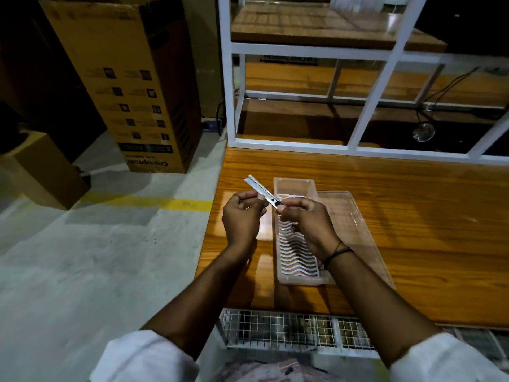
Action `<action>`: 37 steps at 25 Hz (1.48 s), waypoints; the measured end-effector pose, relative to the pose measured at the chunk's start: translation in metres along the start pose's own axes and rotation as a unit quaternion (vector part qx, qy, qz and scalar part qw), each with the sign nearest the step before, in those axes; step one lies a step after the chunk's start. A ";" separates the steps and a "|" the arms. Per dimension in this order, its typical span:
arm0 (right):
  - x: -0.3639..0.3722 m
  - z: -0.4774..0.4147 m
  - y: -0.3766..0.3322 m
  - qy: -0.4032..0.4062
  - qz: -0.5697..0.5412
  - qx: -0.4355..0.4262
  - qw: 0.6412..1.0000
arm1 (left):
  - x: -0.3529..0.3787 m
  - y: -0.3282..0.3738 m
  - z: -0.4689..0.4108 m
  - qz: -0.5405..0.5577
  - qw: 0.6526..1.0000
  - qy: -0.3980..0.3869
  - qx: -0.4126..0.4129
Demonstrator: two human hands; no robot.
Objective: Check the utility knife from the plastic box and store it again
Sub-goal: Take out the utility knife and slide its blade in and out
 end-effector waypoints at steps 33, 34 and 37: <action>-0.037 0.052 -0.003 0.003 -0.037 -0.032 0.999 | 0.024 -0.004 0.043 -0.024 0.971 -0.236 -0.022; -0.037 0.052 -0.004 0.003 -0.036 -0.033 0.999 | 0.024 -0.004 0.042 -0.023 0.972 -0.235 -0.020; -0.037 0.050 -0.006 0.011 -0.016 -0.043 0.999 | 0.025 -0.005 0.042 -0.020 0.972 -0.232 -0.028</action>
Point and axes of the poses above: each hand's wrist, its own z-axis away from the middle knuckle, its own x-axis out of the palm, y = z × x, the point moved 4 cm from there along -z, towards the middle knuckle, and after that the axes turned 8 degrees about y, right-handed, at the moved point
